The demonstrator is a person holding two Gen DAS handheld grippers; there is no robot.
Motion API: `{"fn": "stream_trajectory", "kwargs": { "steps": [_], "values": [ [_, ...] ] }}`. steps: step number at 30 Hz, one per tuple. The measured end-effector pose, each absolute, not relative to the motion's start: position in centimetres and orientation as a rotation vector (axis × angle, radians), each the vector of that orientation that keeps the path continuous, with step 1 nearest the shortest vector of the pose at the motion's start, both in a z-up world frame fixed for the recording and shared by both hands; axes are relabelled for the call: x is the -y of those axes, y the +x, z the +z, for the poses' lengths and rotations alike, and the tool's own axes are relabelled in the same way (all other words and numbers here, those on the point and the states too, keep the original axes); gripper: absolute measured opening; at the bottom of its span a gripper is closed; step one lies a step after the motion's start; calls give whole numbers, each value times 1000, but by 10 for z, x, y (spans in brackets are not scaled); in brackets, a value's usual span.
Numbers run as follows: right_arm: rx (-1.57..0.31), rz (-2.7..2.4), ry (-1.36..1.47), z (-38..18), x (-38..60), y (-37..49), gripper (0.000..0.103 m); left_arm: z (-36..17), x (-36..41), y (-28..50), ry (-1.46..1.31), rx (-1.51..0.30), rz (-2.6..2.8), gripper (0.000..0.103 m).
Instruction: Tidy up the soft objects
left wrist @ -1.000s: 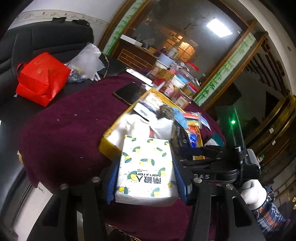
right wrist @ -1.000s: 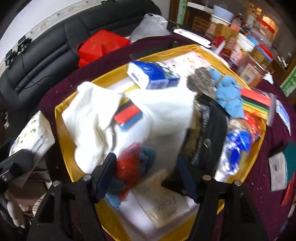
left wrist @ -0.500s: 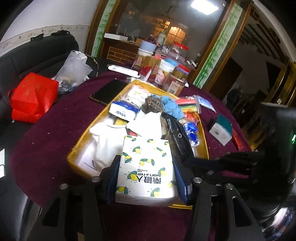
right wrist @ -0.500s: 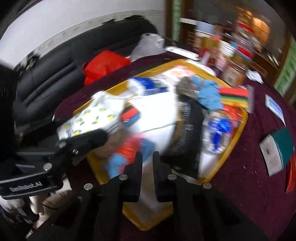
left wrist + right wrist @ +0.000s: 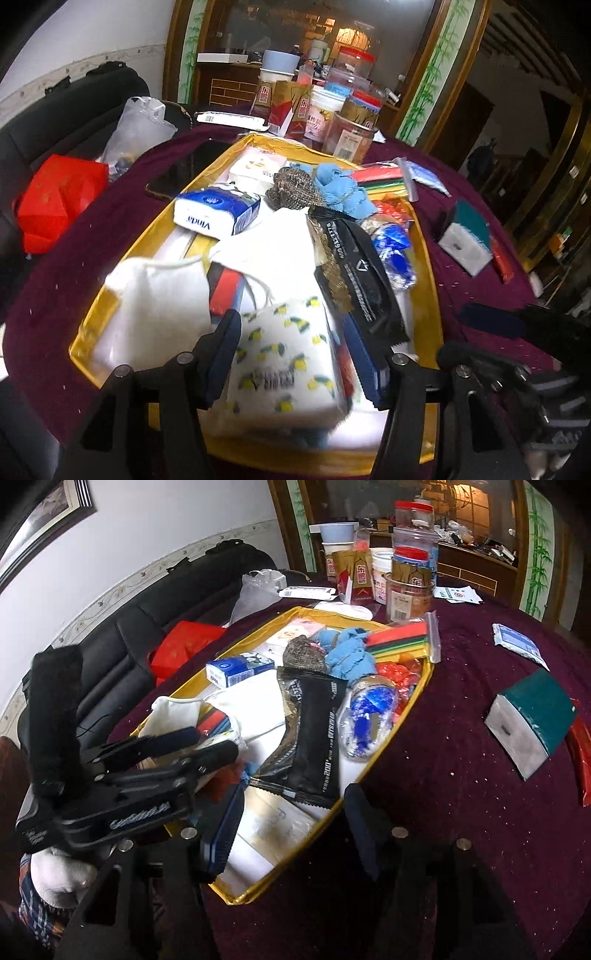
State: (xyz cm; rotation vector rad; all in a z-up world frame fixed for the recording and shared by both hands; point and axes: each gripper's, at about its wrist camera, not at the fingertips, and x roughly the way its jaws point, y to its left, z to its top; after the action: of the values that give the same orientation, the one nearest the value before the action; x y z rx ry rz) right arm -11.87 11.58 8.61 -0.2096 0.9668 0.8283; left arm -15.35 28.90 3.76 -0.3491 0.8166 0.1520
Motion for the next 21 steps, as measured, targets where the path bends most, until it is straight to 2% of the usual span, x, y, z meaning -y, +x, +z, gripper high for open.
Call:
{"fn": "stream_trajectory", "kwargs": {
  "steps": [3,8,18,21],
  "values": [
    [-974,822,-203,84,-110,-118,56,38,-286,-146,-312,-823,171,77],
    [-992,807,-169,78,-102,-112,62,40,-285,-150,-254,-817,232,77],
    [-1003,782,-163,69,-93,-115,62,63,-257,-182,-120,-728,293,80],
    [-1006,773,-166,68,-90,-117,62,52,-250,-176,-114,-775,248,73]
  ]
}}
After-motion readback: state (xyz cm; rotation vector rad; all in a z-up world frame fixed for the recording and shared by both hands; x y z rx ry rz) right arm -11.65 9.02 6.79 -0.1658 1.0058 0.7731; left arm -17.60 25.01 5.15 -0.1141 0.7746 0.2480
